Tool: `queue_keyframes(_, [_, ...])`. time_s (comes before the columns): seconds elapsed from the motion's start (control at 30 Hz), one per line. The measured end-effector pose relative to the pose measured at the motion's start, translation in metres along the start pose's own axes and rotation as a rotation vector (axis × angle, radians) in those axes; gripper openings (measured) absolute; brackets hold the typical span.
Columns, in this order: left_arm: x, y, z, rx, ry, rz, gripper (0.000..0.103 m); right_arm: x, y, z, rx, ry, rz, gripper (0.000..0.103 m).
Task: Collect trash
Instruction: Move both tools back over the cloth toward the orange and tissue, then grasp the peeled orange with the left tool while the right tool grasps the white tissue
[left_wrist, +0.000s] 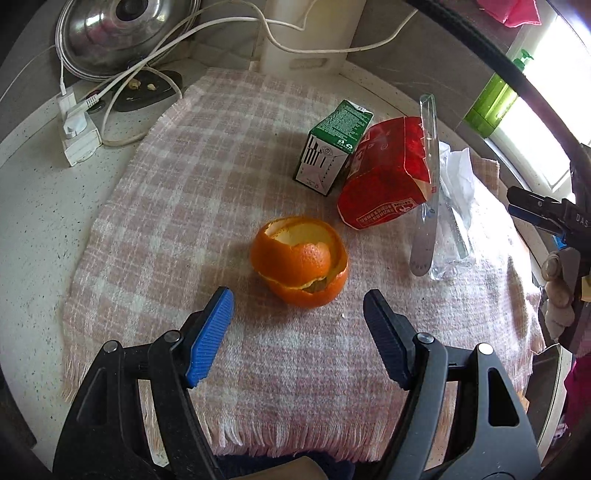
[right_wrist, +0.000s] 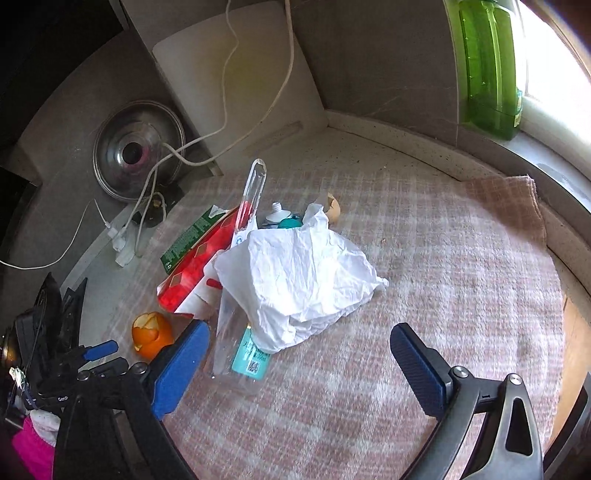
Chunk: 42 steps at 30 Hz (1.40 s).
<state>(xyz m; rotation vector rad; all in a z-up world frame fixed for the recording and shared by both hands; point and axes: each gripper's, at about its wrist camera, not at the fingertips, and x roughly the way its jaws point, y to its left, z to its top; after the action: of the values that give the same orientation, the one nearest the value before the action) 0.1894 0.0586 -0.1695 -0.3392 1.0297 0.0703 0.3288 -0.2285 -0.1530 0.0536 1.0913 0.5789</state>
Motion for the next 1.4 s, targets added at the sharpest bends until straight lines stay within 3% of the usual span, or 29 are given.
queue_keyframes(0.27, [0.017, -0.004, 0.013, -0.007, 0.017, 0.012, 0.075, 0.042, -0.008, 0.027, 0.009, 0.049, 0.075, 0.1])
queue_keyframes(0.4, [0.025, 0.0, 0.017, -0.037, 0.027, 0.014, 0.075, 0.063, -0.008, 0.038, -0.01, 0.079, 0.064, 0.101])
queue_keyframes(0.6, [0.035, 0.003, 0.017, -0.054, 0.049, -0.01, 0.075, 0.089, -0.02, 0.04, 0.079, 0.111, 0.12, 0.099])
queue_keyframes(0.73, [0.042, 0.003, 0.02, -0.049, 0.055, -0.015, 0.075, 0.102, -0.024, 0.036, 0.141, 0.149, 0.214, 0.08])
queue_keyframes(0.8, [0.045, 0.002, 0.021, -0.055, 0.058, -0.02, 0.075, 0.105, -0.028, 0.033, 0.168, 0.151, 0.249, 0.076])
queue_keyframes(0.87, [0.048, 0.004, 0.024, -0.066, 0.063, -0.028, 0.075, 0.103, -0.035, 0.032, 0.205, 0.144, 0.272, 0.066])
queue_keyframes(0.93, [0.051, 0.003, 0.024, -0.061, 0.066, -0.024, 0.075, 0.102, -0.043, 0.03, 0.251, 0.15, 0.292, 0.041])
queue_keyframes(1.03, [0.052, 0.001, 0.022, -0.048, 0.066, -0.018, 0.075, 0.102, -0.049, 0.025, 0.26, 0.168, 0.299, 0.03])
queue_keyframes(1.23, [0.055, 0.001, 0.024, -0.036, 0.058, -0.021, 0.07, 0.089, -0.053, 0.016, 0.261, 0.14, 0.296, 0.02])
queue_keyframes(1.4, [0.054, -0.001, 0.025, -0.008, 0.049, -0.02, 0.064, 0.067, -0.062, 0.009, 0.257, 0.11, 0.289, 0.018])
